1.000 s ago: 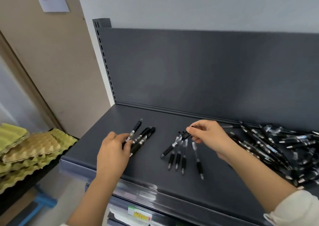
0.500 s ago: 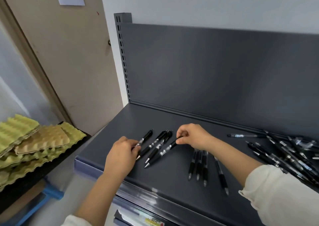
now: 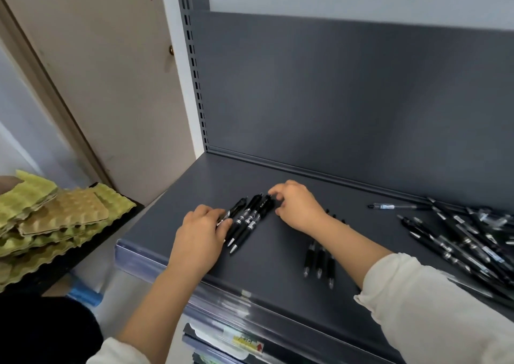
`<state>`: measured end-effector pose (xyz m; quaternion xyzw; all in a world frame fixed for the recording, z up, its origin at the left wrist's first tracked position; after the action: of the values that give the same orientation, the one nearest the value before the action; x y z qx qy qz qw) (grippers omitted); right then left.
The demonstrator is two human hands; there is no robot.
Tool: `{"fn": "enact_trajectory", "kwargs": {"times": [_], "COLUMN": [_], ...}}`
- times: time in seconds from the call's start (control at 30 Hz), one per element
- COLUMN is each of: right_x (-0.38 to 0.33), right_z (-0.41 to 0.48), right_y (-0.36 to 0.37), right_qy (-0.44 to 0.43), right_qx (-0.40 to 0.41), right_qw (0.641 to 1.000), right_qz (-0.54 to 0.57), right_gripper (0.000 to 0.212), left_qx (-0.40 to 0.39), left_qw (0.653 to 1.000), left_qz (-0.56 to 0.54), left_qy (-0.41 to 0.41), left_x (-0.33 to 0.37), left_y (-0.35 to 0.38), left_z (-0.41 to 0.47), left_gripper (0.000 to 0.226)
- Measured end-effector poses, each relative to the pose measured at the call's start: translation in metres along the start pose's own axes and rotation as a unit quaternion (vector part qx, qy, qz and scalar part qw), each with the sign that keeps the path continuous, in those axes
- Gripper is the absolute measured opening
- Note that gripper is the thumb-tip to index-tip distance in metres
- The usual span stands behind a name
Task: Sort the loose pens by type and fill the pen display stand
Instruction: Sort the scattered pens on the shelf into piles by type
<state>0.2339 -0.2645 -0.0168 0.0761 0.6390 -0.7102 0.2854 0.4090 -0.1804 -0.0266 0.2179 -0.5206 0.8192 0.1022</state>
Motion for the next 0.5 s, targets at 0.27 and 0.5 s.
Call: {"fn": "enact_trajectory", "kwargs": {"times": [0.27, 0.5], "right_x": [0.032, 0.131], "right_z": [-0.05, -0.135], "right_y": [-0.049, -0.13], "right_qy": [0.018, 0.137], "right_qx": [0.025, 0.106], "right_qw": [0.999, 0.983], "right_qz": [-0.014, -0.064], "right_gripper": [0.034, 0.029], "left_qx": [0.086, 0.06], "left_qw": [0.989, 0.96], "left_qz": [0.031, -0.044], "left_qy": [0.12, 0.269], "left_x": [0.049, 0.151], "left_y": [-0.011, 0.015], "left_z": [-0.002, -0.024], "left_gripper": [0.019, 0.037]}}
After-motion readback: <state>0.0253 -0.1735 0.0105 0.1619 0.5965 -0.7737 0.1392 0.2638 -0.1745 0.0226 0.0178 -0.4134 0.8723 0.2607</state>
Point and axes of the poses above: each hand's wrist, its own z-axis towards the middle knuckle, its own y-axis out of the palm, x = y × z, the point moved 8 cm from there along z, towards the middle knuckle, and after that the axes turned 11 degrees about x, right-handed, at the moved point
